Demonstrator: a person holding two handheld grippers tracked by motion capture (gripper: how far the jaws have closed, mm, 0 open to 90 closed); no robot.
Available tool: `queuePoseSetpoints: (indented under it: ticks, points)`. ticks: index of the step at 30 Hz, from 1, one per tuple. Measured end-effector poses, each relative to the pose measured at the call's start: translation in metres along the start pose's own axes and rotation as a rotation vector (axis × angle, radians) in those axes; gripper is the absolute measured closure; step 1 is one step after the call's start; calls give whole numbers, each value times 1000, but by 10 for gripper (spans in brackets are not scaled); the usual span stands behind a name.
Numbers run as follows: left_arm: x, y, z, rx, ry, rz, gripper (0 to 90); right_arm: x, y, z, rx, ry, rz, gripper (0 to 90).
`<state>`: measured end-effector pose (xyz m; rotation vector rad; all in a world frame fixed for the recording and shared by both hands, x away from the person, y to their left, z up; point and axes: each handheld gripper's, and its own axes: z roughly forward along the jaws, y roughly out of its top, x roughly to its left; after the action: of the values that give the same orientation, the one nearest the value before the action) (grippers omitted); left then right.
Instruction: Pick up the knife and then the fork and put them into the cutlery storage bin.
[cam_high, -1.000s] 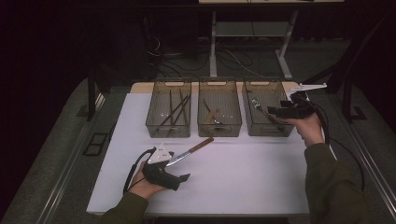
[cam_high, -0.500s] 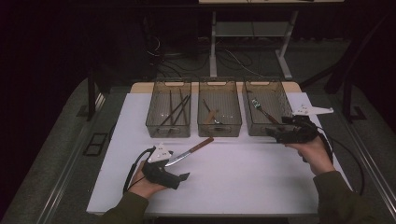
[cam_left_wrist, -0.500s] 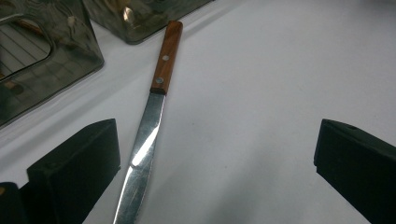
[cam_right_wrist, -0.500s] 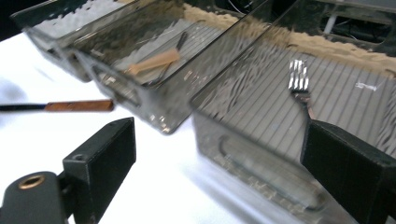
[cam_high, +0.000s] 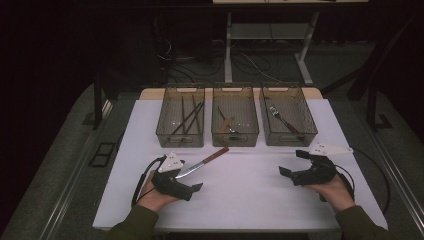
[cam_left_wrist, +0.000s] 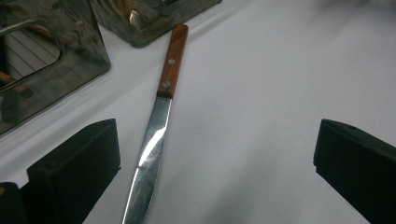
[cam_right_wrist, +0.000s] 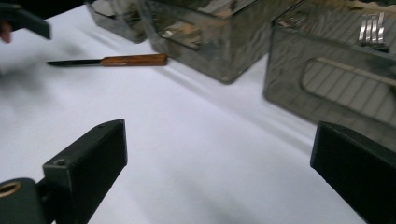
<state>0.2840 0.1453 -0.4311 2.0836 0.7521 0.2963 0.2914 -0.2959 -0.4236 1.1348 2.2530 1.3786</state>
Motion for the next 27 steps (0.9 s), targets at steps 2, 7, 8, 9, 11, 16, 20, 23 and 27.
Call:
queuePoseSetpoints:
  ticks: [2, 7, 8, 9, 11, 16, 20, 23, 27]
  points:
    - [0, 1, 0, 1, 0, -2, 0, 3, -6, -1, -5, -2, 4, 37]
    - [2, 3, 2, 13, -7, -12, 1, 8, -17, -2, 16, 41, 10, 37]
    - [3, 3, 3, 14, -4, -15, 5, 10, -19, -2, 21, 41, 5, 37]
    - [4, 4, 3, 18, -6, -9, 7, 10, -21, -2, 21, 45, 1, 37]
    - [5, 6, 4, 19, -3, -15, 23, 12, -25, -2, 31, 50, 2, 37]
    - [12, 13, 8, 22, 8, -20, 121, 15, -29, -3, 43, 59, 3, 37]
    - [21, 21, 13, 21, 23, -29, 185, 14, -28, -3, 35, 57, 4, 37]
    - [26, 25, 18, 20, 14, -38, 261, 13, -28, -2, 39, 57, 7, 37]
    - [32, 30, 29, 56, -10, -27, 394, 13, -28, -2, 42, 61, 12, 37]
